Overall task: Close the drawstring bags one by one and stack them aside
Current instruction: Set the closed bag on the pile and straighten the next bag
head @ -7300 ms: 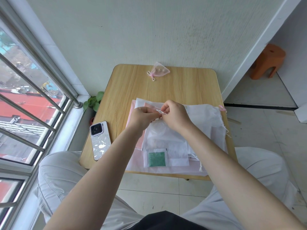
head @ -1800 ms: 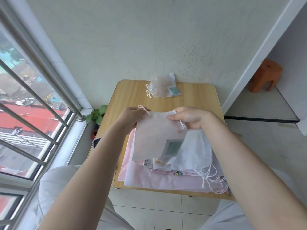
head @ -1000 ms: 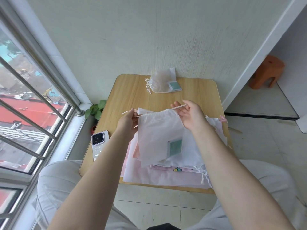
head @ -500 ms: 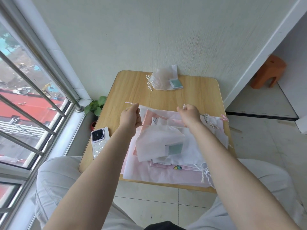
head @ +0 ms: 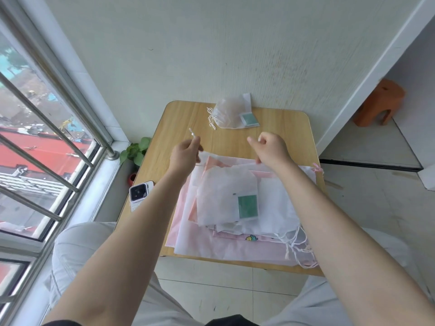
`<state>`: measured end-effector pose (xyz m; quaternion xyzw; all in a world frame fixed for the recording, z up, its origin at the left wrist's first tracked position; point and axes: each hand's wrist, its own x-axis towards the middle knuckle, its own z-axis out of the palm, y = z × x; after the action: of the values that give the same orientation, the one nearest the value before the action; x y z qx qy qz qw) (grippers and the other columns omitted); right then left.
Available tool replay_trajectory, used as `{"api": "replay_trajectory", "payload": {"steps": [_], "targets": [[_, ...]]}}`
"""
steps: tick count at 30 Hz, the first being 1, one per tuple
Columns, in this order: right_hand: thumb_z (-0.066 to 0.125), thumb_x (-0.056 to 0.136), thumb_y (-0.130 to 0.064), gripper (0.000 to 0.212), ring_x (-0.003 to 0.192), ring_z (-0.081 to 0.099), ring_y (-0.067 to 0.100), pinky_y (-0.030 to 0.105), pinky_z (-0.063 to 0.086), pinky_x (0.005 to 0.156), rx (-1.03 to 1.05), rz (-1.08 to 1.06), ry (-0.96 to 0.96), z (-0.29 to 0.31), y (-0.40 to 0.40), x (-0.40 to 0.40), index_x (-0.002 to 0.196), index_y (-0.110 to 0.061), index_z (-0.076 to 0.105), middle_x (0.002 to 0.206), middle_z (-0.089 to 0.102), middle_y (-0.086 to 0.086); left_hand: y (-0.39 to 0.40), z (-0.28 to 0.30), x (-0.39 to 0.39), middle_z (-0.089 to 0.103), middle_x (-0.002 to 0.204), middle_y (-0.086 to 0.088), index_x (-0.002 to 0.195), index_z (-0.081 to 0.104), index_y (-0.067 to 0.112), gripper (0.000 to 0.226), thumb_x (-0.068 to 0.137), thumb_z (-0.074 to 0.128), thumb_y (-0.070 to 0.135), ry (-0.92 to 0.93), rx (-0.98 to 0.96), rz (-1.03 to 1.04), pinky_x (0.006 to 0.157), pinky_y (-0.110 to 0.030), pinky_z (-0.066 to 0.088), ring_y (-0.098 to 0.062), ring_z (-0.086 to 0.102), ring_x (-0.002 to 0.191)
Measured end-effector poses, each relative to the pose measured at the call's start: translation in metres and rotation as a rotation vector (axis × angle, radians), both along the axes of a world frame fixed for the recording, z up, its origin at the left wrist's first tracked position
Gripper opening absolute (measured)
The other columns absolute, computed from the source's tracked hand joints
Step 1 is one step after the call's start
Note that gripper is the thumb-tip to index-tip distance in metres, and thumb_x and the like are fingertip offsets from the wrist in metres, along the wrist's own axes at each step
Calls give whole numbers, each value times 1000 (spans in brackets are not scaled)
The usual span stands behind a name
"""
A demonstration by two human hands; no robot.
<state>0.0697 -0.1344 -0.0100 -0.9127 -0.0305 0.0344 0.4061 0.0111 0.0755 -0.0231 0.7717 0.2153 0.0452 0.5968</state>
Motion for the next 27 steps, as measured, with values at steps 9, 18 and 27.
{"api": "replay_trajectory", "payload": {"steps": [9, 18, 27], "targets": [[66, 89, -30, 20, 79, 56, 19, 27, 42, 73, -4, 81, 241, -1, 6, 3, 90, -10, 68, 87, 62, 3, -4, -6, 8, 53, 126, -9, 130, 49, 12, 50, 89, 62, 36, 201, 346, 24, 90, -37, 49, -25, 54, 112], [63, 83, -58, 54, 77, 57, 21, 29, 40, 69, -87, 97, 473, -25, 24, -12, 93, -5, 63, 84, 59, 5, -30, -14, 0, 40, 54, 1, 53, 37, 15, 53, 93, 56, 44, 364, 446, -188, 47, -27, 25, -14, 39, 50], [74, 79, -25, 29, 74, 48, 15, 26, 35, 69, 63, 181, 504, -31, 24, -18, 79, 3, 69, 75, 52, 4, -33, -17, -3, 66, 82, 0, 88, 76, 14, 20, 76, 81, 30, 358, 58, -194, 70, -25, 46, -16, 59, 79]]}}
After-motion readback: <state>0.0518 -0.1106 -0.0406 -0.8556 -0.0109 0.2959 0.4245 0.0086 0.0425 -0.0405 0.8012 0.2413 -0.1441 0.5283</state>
